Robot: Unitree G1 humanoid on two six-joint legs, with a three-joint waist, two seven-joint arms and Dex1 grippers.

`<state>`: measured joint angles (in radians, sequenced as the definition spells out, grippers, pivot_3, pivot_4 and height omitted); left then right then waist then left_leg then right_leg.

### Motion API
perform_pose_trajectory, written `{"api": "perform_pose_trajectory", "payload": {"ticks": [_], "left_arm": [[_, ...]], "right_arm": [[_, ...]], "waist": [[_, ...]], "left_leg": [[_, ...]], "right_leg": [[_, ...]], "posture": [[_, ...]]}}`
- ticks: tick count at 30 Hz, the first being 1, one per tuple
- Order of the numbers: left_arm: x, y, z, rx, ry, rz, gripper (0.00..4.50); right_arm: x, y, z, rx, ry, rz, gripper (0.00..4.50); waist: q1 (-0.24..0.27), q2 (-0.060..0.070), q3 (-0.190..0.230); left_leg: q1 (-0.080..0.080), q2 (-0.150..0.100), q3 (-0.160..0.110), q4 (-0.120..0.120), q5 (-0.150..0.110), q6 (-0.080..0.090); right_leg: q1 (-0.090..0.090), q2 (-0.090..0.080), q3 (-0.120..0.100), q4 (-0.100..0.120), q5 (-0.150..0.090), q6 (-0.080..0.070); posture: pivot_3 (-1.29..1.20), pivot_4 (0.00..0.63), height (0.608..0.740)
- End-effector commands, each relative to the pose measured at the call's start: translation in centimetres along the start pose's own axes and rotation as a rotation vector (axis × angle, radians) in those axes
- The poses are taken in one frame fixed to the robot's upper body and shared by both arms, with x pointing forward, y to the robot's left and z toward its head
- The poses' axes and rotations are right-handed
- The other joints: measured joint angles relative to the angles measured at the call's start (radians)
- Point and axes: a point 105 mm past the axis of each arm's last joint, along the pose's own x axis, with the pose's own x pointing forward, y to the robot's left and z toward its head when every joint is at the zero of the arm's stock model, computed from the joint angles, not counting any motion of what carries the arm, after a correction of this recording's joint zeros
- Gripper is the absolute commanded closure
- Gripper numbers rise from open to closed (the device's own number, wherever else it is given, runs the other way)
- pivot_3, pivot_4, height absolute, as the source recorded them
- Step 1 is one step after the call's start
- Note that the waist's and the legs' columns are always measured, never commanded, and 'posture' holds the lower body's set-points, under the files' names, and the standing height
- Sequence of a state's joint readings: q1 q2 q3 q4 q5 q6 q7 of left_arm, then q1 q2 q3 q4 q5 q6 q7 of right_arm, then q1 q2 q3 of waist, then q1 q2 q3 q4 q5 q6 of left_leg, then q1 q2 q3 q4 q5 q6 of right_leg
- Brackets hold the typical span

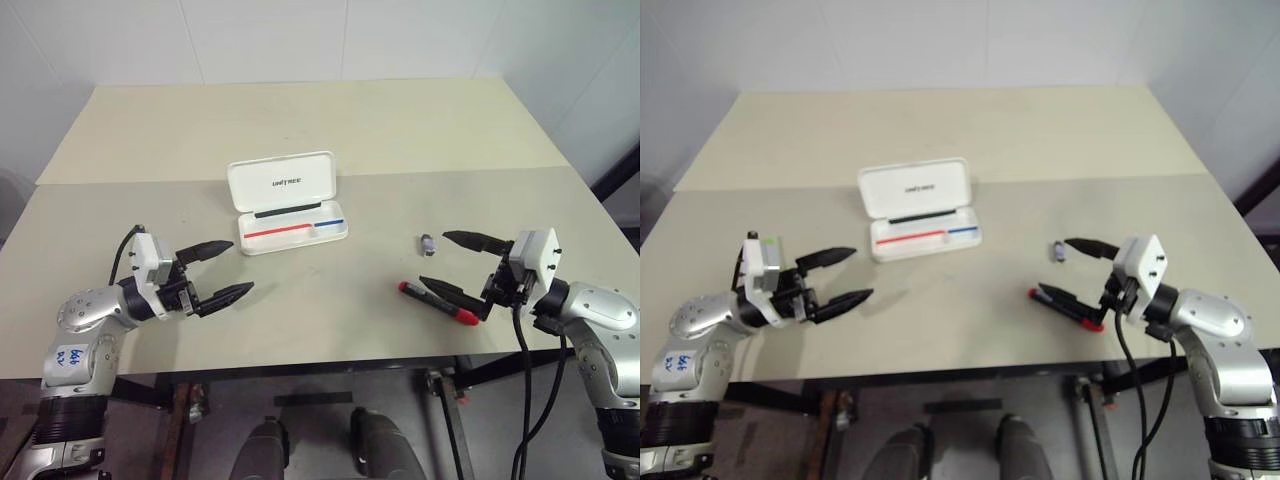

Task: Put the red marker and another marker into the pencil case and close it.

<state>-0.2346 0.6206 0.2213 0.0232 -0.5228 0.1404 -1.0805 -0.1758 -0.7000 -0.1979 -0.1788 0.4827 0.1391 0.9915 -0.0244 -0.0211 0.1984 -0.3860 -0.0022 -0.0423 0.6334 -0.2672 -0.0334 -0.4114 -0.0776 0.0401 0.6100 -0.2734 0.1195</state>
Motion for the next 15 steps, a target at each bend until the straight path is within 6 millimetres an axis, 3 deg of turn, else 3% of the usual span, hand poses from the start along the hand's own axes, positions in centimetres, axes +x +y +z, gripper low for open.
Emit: {"api": "perform_pose_trajectory", "payload": {"ticks": [1,13,15], "left_arm": [[0.2,1.1,1.0,0.059,-0.004,0.003,0.01],[2.6,3.5,1.5,0.089,0.006,-0.013,0.01],[2.5,4.4,1.0,0.094,0.036,0.006,0.40]], "right_arm": [[0.7,0.0,1.5,-0.044,-0.041,0.007,0.00],[2.8,1.8,3.3,-0.055,-0.085,0.139,0.00],[3.6,2.4,3.9,-0.062,-0.108,0.177,0.00]], "waist": [[0.000,0.000,0.000],[0.001,0.000,0.000],[-0.001,0.000,0.000]], "left_leg": [[0.000,0.000,0.000,0.000,0.000,0.000],[-0.001,0.000,-0.001,0.002,0.000,0.000],[-0.001,-0.001,-0.001,0.002,0.000,0.000]], "right_leg": [[0.000,0.000,0.000,0.000,0.000,0.000],[0.000,0.000,-0.001,0.001,0.000,0.001],[0.000,0.000,-0.001,0.001,0.000,0.001]], "posture": [[0.00,0.150,0.740],[0.00,0.150,0.740],[0.00,0.150,0.740]]}}
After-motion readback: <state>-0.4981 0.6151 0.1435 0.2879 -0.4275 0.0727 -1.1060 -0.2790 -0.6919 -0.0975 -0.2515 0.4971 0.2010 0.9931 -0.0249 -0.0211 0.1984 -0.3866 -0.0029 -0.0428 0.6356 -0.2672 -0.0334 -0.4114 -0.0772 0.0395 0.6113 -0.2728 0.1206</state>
